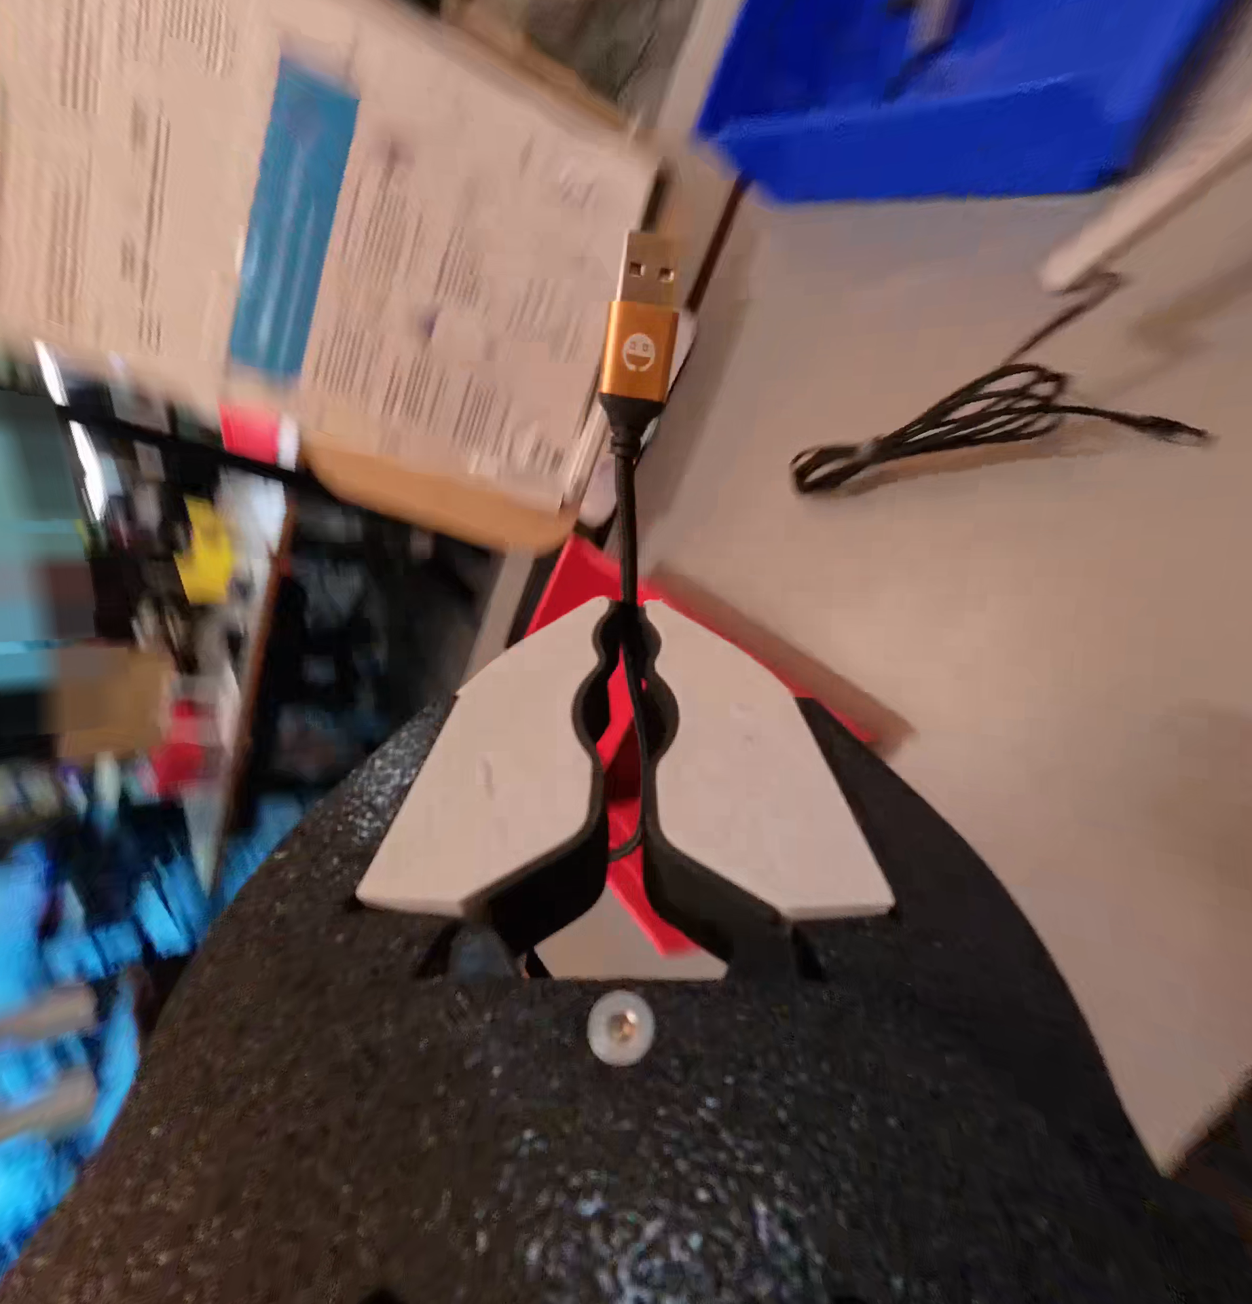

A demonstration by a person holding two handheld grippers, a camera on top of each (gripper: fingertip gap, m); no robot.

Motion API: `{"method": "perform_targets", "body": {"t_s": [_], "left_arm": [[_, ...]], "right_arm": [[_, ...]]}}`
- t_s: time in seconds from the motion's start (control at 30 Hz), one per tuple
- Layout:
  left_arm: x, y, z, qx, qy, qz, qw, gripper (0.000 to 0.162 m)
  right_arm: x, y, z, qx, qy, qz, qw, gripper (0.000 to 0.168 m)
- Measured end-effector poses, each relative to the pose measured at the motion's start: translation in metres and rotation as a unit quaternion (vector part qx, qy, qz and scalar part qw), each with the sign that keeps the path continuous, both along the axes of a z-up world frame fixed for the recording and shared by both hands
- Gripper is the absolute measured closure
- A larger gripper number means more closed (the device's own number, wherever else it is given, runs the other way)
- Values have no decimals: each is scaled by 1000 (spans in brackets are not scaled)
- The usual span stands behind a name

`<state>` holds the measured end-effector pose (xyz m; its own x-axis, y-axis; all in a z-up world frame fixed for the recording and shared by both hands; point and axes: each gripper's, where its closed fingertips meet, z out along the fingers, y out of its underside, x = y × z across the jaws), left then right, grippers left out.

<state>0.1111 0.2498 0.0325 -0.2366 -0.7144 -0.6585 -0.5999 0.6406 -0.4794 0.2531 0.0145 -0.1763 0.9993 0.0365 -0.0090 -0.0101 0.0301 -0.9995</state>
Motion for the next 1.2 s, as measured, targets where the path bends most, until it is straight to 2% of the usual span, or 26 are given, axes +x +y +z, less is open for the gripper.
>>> {"method": "perform_targets", "body": {"t_s": [0.03, 0.1, 0.17, 0.23, 0.3, 0.37, 0.47, 0.57, 0.63, 0.7, 0.73, 0.83, 0.9, 0.97, 1.03, 1.13, 1.2], "left_arm": [[8, -25, -11, 26, 3, -64, 998, 159], [17, -75, -56, 56, 37, -191, 979, 159], [23, -115, -112, 91, 56, -294, 950, 159], [26, -142, -163, 165, 43, -374, 912, 159], [23, -154, -210, 223, 65, -412, 881, 159], [17, -157, -240, 290, 72, -452, 840, 159], [8, -146, -263, 369, 73, -484, 790, 159], [-6, -121, -278, 395, 82, -493, 771, 159], [-18, -95, -289, 390, 120, -482, 775, 158], [-24, -80, -292, 358, 125, -463, 801, 144], [-27, -77, -291, 332, 128, -451, 819, 142], [-23, -89, -280, 198, 137, -390, 888, 132], [-8, -103, -267, 66, 156, -314, 934, 127], [22, -103, -252, -10, 141, -224, 964, 127], [49, -98, -245, -25, 118, -188, 975, 133], [77, -105, -250, -40, 96, -243, 964, 137], [88, -112, -259, -108, 105, -264, 953, 139]], "right_arm": [[1, 0, 1, 2, 4, -2, 1000, 145], [4, -1, 2, 7, 13, -7, 1000, 144], [7, -2, 3, 11, 18, -12, 1000, 145], [8, -3, 3, 14, 19, -18, 1000, 145], [9, -4, 4, 16, 18, -21, 999, 144], [8, -4, 3, 15, 14, -21, 1000, 145], [8, -4, 3, 15, 12, -24, 1000, 145], [4, -3, 2, 8, 11, -8, 1000, 145], [-2, -2, -2, -10, 5, 18, 1000, 144], [-6, -1, -5, -22, -6, 29, 999, 144], [-8, 0, -6, -24, -9, 32, 999, 144], [-10, 1, -8, -34, -16, 38, 999, 144], [-11, 2, -9, -38, -19, 37, 998, 144], [-11, 3, -10, -42, -21, 38, 998, 144], [-12, 3, -11, -43, -25, 38, 998, 144], [-14, 3, -11, -46, -32, 38, 998, 144], [-15, 4, -12, -48, -35, 39, 997, 144]]}}
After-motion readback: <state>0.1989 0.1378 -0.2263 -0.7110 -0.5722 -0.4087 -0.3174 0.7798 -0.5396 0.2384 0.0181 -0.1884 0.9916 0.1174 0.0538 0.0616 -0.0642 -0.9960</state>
